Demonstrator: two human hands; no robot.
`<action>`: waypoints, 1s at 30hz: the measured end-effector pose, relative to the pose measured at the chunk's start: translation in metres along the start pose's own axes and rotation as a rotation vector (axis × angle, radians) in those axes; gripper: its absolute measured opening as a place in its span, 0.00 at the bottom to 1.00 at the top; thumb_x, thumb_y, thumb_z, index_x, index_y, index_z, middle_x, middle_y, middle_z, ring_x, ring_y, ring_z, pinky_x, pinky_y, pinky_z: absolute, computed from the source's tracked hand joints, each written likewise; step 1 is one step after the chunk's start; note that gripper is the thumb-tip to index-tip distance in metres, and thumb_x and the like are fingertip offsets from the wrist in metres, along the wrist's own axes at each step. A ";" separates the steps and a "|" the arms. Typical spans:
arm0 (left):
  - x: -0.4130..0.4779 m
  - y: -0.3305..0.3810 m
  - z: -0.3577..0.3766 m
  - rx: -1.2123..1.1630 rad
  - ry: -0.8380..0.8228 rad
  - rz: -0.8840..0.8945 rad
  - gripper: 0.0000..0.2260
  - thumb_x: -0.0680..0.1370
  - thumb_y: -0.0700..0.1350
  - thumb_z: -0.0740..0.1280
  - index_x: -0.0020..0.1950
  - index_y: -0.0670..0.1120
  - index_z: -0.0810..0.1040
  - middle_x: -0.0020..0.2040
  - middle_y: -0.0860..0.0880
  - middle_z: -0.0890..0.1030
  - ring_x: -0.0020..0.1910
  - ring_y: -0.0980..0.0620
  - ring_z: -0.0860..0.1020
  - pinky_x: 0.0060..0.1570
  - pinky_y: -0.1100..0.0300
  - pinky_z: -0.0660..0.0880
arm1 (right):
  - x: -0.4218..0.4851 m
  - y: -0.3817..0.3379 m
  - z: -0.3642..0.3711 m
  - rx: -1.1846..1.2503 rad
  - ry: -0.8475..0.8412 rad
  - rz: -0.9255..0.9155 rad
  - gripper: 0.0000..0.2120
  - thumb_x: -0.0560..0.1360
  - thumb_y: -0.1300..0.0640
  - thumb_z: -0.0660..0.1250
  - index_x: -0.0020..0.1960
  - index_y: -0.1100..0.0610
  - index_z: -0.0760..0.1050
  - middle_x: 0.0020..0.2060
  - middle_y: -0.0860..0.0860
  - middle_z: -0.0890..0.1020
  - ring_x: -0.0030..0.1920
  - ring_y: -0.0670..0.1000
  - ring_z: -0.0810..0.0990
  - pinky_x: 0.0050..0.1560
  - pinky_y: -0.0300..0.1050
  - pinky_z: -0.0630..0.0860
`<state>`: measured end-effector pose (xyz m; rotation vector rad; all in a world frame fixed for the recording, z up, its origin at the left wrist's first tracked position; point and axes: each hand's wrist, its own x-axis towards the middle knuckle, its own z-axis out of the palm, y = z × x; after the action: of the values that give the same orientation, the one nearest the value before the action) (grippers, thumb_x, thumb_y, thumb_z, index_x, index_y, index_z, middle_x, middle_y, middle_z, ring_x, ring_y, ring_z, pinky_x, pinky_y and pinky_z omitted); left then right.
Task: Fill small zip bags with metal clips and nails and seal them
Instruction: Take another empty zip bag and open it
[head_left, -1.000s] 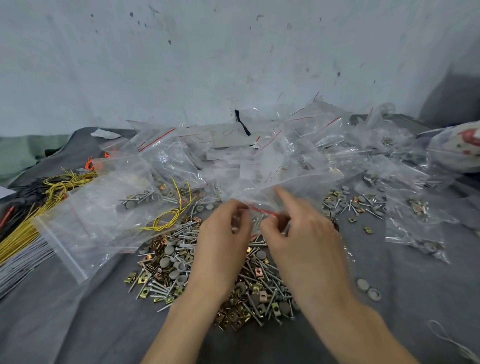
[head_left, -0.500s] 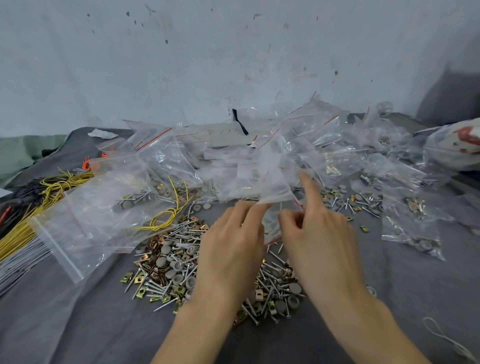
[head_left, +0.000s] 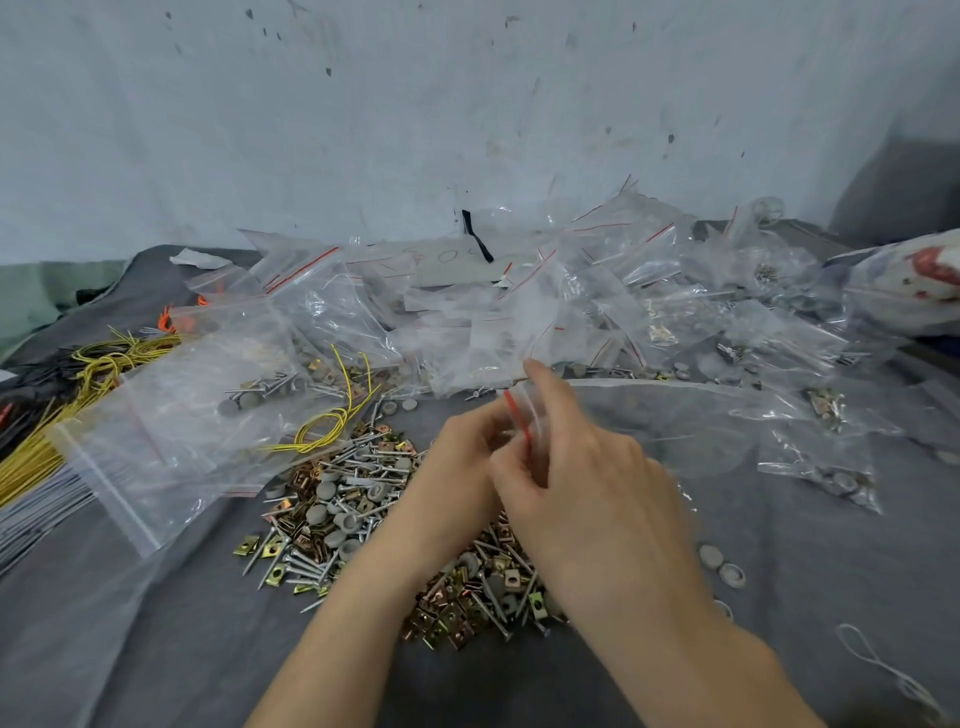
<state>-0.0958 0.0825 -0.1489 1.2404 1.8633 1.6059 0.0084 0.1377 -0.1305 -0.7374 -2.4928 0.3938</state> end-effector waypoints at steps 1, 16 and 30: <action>0.000 0.002 -0.002 0.000 -0.024 -0.010 0.11 0.78 0.30 0.63 0.47 0.43 0.81 0.36 0.56 0.81 0.37 0.62 0.76 0.38 0.70 0.73 | 0.001 0.002 -0.002 0.013 -0.012 -0.004 0.30 0.76 0.38 0.49 0.77 0.39 0.51 0.51 0.47 0.84 0.55 0.54 0.81 0.49 0.51 0.73; -0.008 -0.007 -0.012 -0.185 -0.305 -0.285 0.11 0.74 0.57 0.68 0.57 0.60 0.81 0.54 0.58 0.83 0.56 0.56 0.80 0.52 0.53 0.80 | 0.011 0.062 0.007 -0.140 -0.014 -0.575 0.40 0.71 0.36 0.68 0.77 0.51 0.61 0.70 0.47 0.72 0.74 0.52 0.67 0.77 0.63 0.56; -0.010 -0.009 -0.001 -0.116 -0.121 -0.303 0.10 0.81 0.49 0.64 0.59 0.49 0.82 0.54 0.45 0.84 0.51 0.49 0.82 0.54 0.48 0.80 | 0.019 0.082 0.033 -0.141 0.108 -0.505 0.41 0.66 0.40 0.77 0.73 0.52 0.65 0.57 0.48 0.80 0.56 0.52 0.80 0.69 0.60 0.70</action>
<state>-0.0942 0.0748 -0.1591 0.9329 1.7579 1.4209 0.0121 0.2109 -0.1838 -0.1536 -2.5054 -0.0046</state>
